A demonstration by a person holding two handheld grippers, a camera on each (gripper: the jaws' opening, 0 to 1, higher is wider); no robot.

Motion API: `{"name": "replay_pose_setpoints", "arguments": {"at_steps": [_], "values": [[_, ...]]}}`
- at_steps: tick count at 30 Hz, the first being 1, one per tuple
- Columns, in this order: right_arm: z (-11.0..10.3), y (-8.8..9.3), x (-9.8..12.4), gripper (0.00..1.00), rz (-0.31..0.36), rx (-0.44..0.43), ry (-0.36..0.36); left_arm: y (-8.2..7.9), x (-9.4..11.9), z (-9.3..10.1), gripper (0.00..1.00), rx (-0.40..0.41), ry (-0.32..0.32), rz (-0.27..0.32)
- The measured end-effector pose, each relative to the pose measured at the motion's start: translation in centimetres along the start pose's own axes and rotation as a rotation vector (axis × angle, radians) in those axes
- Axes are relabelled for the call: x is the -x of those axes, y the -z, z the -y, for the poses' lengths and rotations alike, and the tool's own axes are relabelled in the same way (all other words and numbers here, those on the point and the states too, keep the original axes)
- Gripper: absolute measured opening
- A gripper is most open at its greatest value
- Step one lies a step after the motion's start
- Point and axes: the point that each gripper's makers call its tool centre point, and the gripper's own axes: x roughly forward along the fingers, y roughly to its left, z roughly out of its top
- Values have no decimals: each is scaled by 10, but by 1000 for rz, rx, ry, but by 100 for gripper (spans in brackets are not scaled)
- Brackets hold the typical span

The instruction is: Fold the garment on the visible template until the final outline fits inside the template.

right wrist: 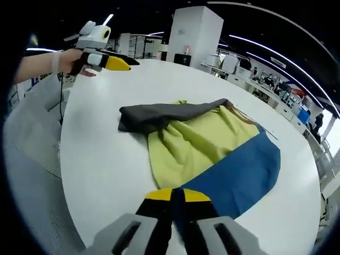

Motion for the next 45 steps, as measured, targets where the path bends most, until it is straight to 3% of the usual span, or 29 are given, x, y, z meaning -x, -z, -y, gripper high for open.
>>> {"name": "replay_pose_setpoints", "arguments": {"at_steps": [7,13,17,23,31,34,45], "values": [[9,-1,12,0,31,-24,19,3,-2,5,87,4,8,-5],[35,-8,32,0,86,-95,52,-2,-4,9,87,0,12,3],[68,-1,46,0,84,-105,109,-7,-5,10,87,-4,15,11],[125,24,67,0,60,-169,199,-10,-6,10,89,-10,3,12],[181,50,86,0,34,-227,289,-12,-8,8,88,-4,-17,12],[205,59,93,0,46,-289,321,-14,-8,5,88,3,-31,15],[274,88,106,0,-27,-270,412,-17,-14,-2,87,10,-66,15]]}}
